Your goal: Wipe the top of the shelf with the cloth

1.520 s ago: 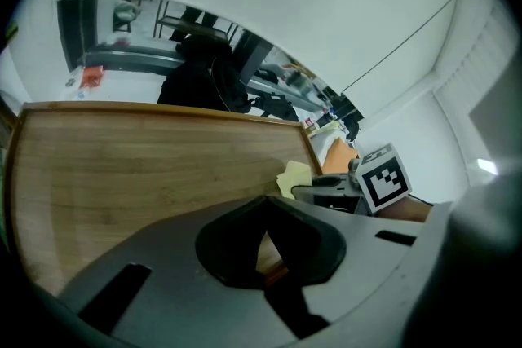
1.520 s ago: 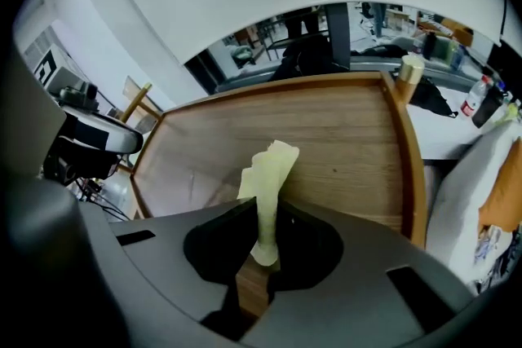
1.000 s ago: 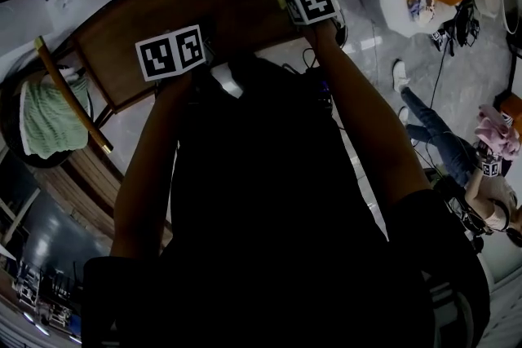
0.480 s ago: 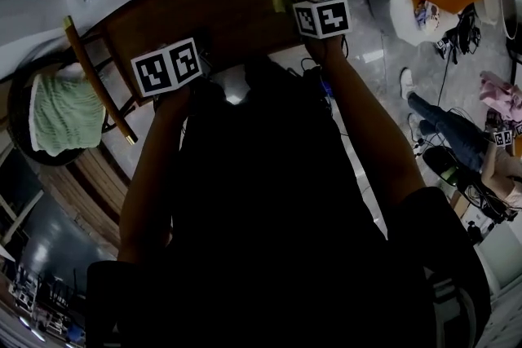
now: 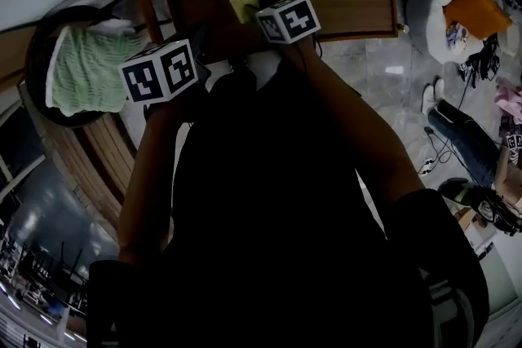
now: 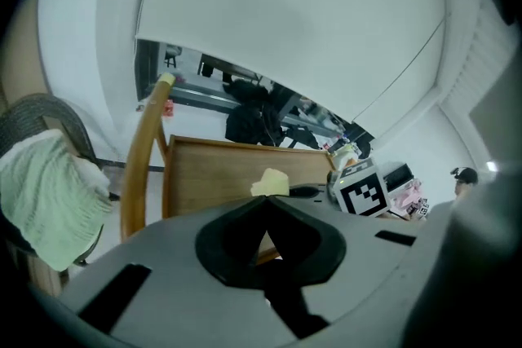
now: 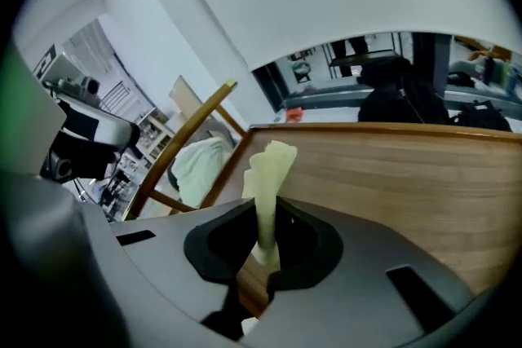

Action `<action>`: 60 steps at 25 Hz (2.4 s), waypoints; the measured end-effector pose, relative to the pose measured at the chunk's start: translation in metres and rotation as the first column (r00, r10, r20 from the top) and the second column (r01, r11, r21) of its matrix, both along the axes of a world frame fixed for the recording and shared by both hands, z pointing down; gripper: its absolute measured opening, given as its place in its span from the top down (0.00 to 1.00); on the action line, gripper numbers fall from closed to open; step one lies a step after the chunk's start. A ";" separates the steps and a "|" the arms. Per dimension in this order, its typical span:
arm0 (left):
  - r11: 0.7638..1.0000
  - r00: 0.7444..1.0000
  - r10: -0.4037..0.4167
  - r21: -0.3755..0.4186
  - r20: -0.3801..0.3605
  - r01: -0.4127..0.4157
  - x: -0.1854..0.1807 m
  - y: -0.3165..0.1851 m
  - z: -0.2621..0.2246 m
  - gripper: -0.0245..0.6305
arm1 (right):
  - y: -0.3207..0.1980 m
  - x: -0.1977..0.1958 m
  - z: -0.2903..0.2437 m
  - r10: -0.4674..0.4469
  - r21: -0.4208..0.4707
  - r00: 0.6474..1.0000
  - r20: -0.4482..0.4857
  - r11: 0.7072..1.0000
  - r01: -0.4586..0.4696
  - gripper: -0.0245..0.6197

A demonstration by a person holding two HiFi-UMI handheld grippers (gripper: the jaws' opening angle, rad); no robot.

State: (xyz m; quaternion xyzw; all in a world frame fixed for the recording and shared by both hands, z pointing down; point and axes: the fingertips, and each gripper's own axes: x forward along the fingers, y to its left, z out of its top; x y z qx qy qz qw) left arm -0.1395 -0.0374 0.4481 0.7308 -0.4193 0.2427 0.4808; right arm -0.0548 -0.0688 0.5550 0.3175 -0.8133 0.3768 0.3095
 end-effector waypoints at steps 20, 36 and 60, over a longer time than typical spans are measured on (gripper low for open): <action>0.993 0.996 -0.063 -0.094 0.058 0.069 -0.078 0.047 0.044 0.95 | 0.081 -0.167 0.068 -0.358 -0.107 0.934 -0.012 0.929 0.354 0.89; 0.989 0.998 -0.013 -0.147 0.061 0.022 -0.022 0.030 0.061 0.95 | 0.090 -0.075 0.074 -0.351 -0.208 0.933 -0.083 0.921 0.329 0.89; 0.967 0.979 0.203 -0.156 -0.006 -0.201 0.184 -0.004 0.072 0.95 | 0.048 0.174 0.064 -0.107 -0.165 0.976 -0.191 0.983 0.075 0.89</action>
